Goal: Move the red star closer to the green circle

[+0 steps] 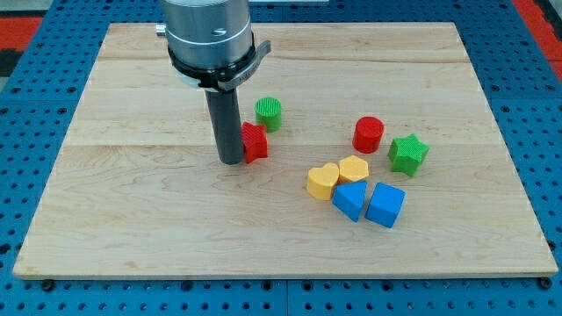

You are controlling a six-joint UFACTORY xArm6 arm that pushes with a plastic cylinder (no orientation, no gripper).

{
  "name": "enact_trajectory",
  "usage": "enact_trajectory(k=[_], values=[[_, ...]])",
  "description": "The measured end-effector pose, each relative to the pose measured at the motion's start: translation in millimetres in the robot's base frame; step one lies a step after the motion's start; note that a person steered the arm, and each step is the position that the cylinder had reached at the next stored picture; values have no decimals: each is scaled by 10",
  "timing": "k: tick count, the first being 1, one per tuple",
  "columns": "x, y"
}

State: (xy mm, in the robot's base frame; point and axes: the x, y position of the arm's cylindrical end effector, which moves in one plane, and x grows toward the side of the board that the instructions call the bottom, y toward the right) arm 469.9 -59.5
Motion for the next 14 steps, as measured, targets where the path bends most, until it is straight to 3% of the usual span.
enact_trajectory(k=[2,3,6,7,9,13,14], values=[[244,780],[62,718],[-156,-433],[-212,-379],[146,-82],[-476,-61],[-445,-47]])
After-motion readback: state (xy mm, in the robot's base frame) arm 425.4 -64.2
